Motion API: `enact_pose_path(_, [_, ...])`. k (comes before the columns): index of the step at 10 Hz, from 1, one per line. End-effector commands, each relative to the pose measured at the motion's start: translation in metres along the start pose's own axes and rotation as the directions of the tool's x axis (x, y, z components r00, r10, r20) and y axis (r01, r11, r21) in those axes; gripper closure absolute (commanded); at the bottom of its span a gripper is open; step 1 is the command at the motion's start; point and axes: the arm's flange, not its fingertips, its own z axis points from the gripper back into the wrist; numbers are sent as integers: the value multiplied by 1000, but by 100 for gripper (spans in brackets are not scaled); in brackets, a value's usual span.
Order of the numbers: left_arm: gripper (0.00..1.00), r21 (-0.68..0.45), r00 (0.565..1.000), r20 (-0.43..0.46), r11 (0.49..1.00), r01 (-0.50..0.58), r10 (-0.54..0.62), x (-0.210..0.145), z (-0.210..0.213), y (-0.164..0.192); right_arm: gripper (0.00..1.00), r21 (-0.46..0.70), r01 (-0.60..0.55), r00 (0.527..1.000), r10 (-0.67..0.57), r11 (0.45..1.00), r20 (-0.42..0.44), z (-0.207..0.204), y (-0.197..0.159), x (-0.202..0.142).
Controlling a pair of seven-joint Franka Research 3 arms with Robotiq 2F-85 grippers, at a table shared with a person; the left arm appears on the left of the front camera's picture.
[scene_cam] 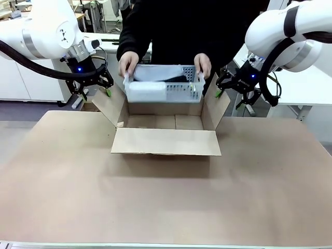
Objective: Pack the gift set into the box.
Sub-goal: Lift both hands away from the flaps of the Package Box.
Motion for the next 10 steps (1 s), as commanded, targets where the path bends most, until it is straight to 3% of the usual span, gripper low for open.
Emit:
enact_pose_path(1, [0, 20, 1000, 10, 1000, -11, 11, 0, 0, 0, 0, -5, -6, 1000, 6, 1000, -1, 1, 1, 0])
enact_pose_path(10, [0, 20, 1000, 10, 1000, -11, 11, 0, 0, 0, 0, -5, -6, 1000, 6, 1000, -1, 1, 1, 0])
